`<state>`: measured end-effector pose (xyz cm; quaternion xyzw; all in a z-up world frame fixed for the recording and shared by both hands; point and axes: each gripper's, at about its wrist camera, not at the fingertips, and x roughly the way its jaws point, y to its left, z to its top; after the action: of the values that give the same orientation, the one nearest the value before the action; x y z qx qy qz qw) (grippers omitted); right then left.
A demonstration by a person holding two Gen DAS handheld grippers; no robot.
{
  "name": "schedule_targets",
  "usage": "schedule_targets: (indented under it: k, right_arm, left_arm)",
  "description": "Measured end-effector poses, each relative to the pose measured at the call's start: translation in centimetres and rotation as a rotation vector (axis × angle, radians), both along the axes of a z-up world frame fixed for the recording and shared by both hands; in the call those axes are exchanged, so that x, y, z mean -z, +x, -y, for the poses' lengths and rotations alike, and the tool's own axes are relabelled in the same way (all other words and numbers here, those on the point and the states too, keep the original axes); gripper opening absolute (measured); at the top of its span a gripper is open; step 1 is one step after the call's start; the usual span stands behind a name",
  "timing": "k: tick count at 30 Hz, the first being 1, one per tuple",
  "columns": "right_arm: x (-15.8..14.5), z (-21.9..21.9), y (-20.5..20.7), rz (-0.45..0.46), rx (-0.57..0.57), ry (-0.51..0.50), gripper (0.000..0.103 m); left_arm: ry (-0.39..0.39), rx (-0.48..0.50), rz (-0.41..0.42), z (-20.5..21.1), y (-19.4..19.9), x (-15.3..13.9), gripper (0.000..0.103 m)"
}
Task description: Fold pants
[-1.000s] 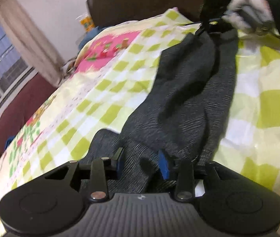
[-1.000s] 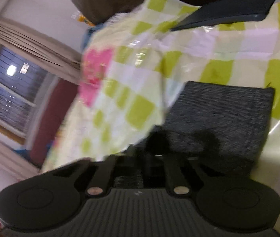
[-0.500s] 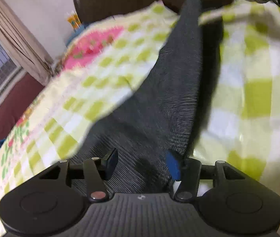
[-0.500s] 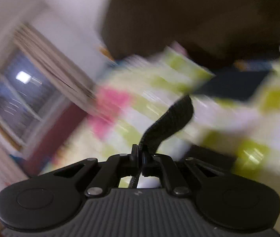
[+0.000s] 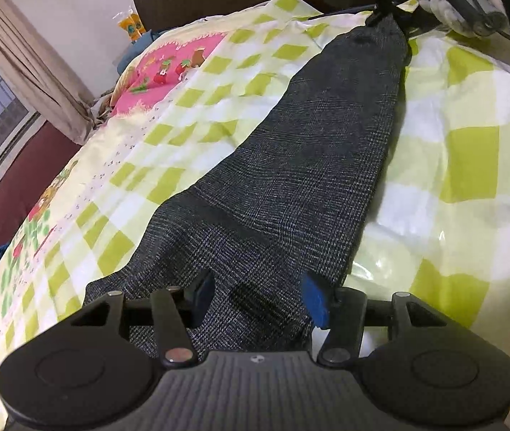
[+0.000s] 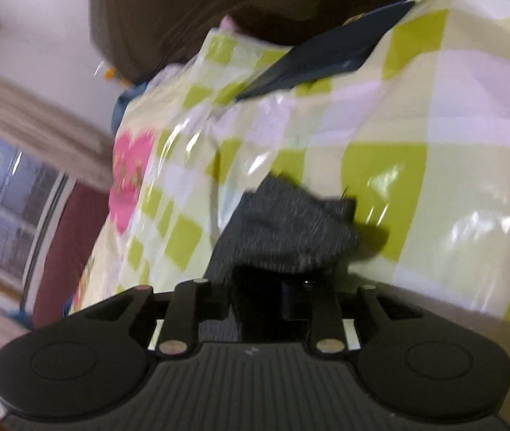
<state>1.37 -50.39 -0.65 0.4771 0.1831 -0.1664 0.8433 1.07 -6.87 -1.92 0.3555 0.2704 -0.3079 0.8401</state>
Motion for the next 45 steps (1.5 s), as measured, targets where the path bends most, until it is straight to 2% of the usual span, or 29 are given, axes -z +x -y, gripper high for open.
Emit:
schedule_targets:
  k: [1, 3, 5, 6, 8, 12, 14, 17, 20, 23, 25, 26, 29, 32, 36, 41, 42, 44, 45]
  right_arm:
    - [-0.9, -0.2, -0.3, 0.01, -0.004, -0.045, 0.005]
    - [-2.8, -1.1, -0.5, 0.023, -0.029, -0.171, 0.005]
    - [-3.5, -1.2, -0.1, 0.016, -0.052, -0.22, 0.005]
    - [-3.4, -1.0, 0.4, -0.019, -0.049, -0.224, 0.005]
    - [-2.4, -0.5, 1.0, -0.094, -0.028, -0.201, 0.005]
    - [-0.6, -1.0, -0.2, -0.101, -0.018, -0.164, 0.005]
    - [0.6, -0.8, -0.4, -0.124, -0.018, -0.134, 0.01]
    - [1.1, 0.0, -0.9, -0.079, -0.008, -0.065, 0.011]
    - [0.6, 0.2, -0.9, -0.083, -0.004, -0.105, 0.019]
    - [0.5, 0.5, -1.1, -0.056, -0.015, -0.089, 0.026]
    - [0.0, -0.4, -1.4, -0.037, -0.018, -0.153, 0.024]
    - [-0.4, -1.2, -1.5, -0.04, -0.027, -0.216, 0.019]
    - [-1.5, -4.0, -1.3, -0.044, -0.081, -0.435, 0.014]
    - [-1.5, -5.3, -0.8, -0.054, -0.12, -0.526, 0.014]
    - [-0.5, -4.8, -0.1, -0.117, -0.131, -0.493, 0.018]
    - [0.0, -3.8, -1.6, -0.075, -0.127, -0.42, 0.018]
    - [0.2, -2.9, -1.9, -0.044, -0.123, -0.351, 0.018]
    - [0.9, -0.9, -2.1, 0.005, -0.103, -0.195, 0.031]
    - [1.2, -0.1, -2.1, 0.024, -0.089, -0.143, 0.032]
  left_arm:
    - [0.002, 0.001, 0.0, 0.0, 0.0, 0.0, 0.068]
    - [0.005, 0.006, 0.001, 0.0, 0.0, 0.0, 0.068]
    - [0.008, 0.011, 0.001, 0.0, 0.0, 0.1, 0.068]
    - [0.008, 0.01, 0.0, 0.0, 0.1, 0.1, 0.068]
    - [0.005, 0.004, -0.002, 0.0, 0.1, 0.1, 0.068]
    - [0.004, 0.002, 0.002, 0.0, 0.0, 0.2, 0.069]
    - [0.01, 0.008, 0.004, 0.1, 0.0, 0.2, 0.069]
    - [0.016, 0.009, 0.003, 0.1, -0.1, 0.1, 0.069]
    - [0.023, 0.007, 0.003, 0.2, -0.1, 0.1, 0.069]
    - [0.029, 0.007, 0.005, 0.3, -0.1, 0.1, 0.069]
    - [0.031, 0.006, 0.003, 0.3, 0.0, 0.1, 0.069]
    - [0.033, 0.006, 0.003, 0.4, 0.0, 0.1, 0.07]
    - [0.044, 0.009, 0.007, 0.5, 0.0, 0.2, 0.07]
    - [0.059, 0.009, 0.012, 0.7, 0.0, 0.3, 0.072]
    - [0.075, 0.009, 0.016, 0.9, 0.0, 0.3, 0.074]
    - [0.093, 0.016, 0.013, 1.1, 0.1, 0.4, 0.075]
    - [0.098, 0.017, 0.012, 1.1, 0.2, 0.4, 0.075]
    - [0.106, 0.021, 0.013, 1.2, 0.2, 0.4, 0.075]
    - [0.11, 0.022, 0.014, 1.3, 0.2, 0.4, 0.076]
